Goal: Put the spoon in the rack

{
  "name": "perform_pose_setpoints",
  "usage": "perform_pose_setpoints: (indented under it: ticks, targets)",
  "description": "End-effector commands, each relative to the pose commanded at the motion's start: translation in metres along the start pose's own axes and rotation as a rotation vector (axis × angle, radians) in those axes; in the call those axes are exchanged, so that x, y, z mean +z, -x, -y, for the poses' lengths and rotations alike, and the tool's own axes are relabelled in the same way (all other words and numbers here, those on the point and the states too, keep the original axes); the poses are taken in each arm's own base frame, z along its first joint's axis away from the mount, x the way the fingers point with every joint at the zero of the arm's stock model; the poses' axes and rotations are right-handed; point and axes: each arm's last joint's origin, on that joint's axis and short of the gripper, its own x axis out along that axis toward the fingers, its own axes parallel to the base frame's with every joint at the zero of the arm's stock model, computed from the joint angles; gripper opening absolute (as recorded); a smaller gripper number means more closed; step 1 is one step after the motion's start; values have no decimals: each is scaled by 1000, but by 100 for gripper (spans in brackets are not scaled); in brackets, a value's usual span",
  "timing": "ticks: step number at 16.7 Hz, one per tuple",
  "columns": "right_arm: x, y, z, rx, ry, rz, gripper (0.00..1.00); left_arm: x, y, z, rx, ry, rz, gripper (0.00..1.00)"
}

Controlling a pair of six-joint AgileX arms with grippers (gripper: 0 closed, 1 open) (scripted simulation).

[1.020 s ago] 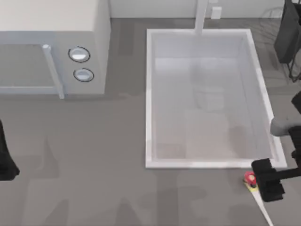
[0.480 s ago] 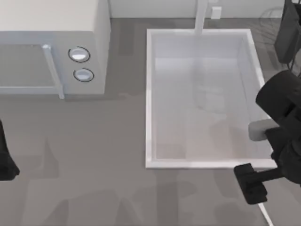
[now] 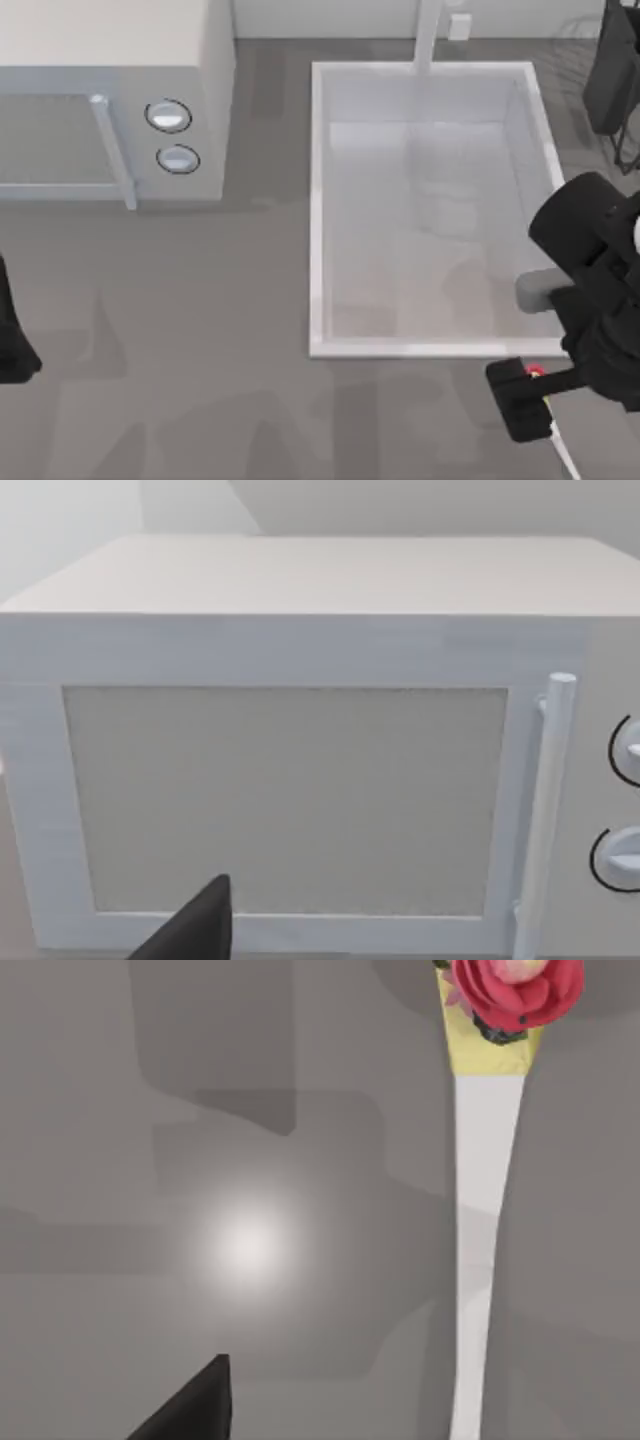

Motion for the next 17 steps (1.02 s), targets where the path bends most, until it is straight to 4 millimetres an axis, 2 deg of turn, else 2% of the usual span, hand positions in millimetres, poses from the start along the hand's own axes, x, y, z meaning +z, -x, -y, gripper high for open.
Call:
perform_pose_setpoints:
  ticks: [4, 6, 8, 12, 17]
  targets:
    - [1, -47, -1, 3, 0, 9, 100, 0, 0, 0, 0, 0, 0, 100]
    - [-1, -64, 0, 2, 0, 5, 100, 0, 0, 0, 0, 0, 0, 100]
    - [-4, -72, 1, 0, 0, 0, 100, 0, 0, 0, 0, 0, 0, 100]
    - [-4, -73, 1, 0, 0, -1, 100, 0, 0, 0, 0, 0, 0, 100]
    - [-4, -73, 1, 0, 0, -1, 62, 0, 0, 0, 0, 0, 0, 100]
